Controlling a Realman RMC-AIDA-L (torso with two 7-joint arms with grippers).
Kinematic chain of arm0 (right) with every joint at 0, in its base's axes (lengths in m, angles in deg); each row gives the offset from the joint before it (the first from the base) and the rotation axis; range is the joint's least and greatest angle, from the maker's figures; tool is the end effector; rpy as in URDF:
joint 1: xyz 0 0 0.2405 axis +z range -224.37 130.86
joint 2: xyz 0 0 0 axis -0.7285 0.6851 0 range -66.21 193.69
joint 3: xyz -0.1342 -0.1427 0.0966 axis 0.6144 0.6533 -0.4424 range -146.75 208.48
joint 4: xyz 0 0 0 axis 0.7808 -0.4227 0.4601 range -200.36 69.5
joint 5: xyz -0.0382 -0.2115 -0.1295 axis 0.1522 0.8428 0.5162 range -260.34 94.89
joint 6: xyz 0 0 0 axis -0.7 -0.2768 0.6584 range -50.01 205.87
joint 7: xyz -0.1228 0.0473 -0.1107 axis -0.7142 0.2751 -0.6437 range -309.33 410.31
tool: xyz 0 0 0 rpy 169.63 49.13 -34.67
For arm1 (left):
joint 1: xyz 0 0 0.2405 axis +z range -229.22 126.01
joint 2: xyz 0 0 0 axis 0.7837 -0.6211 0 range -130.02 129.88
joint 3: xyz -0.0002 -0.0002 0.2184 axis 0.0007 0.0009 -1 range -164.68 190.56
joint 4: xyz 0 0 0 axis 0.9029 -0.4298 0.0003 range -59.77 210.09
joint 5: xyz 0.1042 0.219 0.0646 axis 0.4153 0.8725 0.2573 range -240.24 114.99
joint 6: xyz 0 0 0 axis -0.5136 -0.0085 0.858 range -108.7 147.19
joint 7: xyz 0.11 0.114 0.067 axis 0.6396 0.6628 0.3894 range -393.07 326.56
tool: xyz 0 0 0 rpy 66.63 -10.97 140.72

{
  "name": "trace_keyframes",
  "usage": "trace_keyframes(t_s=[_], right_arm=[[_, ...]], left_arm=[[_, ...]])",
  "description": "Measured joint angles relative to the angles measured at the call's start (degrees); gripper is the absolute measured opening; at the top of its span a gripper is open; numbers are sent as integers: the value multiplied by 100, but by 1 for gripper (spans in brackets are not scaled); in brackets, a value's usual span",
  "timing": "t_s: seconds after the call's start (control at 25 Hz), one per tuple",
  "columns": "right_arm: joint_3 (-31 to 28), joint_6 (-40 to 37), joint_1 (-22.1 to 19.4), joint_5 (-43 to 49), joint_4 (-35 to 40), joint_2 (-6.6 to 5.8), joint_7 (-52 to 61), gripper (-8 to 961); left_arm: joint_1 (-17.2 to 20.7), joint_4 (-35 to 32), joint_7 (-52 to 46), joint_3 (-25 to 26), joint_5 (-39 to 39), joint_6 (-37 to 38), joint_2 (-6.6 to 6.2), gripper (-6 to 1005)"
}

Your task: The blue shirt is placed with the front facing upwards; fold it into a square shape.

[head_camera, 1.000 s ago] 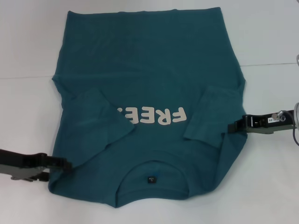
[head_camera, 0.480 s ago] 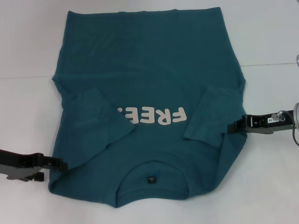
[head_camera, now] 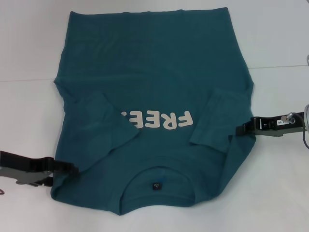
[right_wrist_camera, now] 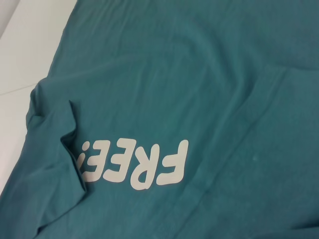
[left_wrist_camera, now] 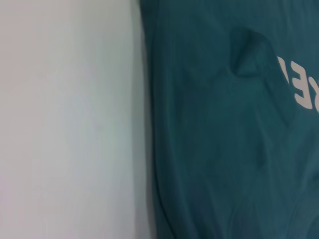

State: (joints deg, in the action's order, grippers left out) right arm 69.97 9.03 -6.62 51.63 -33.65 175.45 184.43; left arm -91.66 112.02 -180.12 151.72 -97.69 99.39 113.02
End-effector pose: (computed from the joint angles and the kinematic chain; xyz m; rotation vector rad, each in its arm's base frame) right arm 0.2951 0.4226 0.0224 -2.1424 1.6694 0.3017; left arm -0.2926 0.3910 0.0149 -2.1414 -1.9048 -0.0429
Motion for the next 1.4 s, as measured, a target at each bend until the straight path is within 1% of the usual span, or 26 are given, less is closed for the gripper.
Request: trace_keyframes(t_s=[0.44,0.96,1.4], right_arm=[[0,76,13,-6,12,0,-27,36],[-19,89,21,-6,12,15,-78,36],[-28,93,12,-6,12,18,-97,36]], left_arm=[[-126,-74,0,44,-50,93,32,889],[-152,-23,6,97,-159,46,30,884],[-217,-21,-84,29,-109,-95,29,871]])
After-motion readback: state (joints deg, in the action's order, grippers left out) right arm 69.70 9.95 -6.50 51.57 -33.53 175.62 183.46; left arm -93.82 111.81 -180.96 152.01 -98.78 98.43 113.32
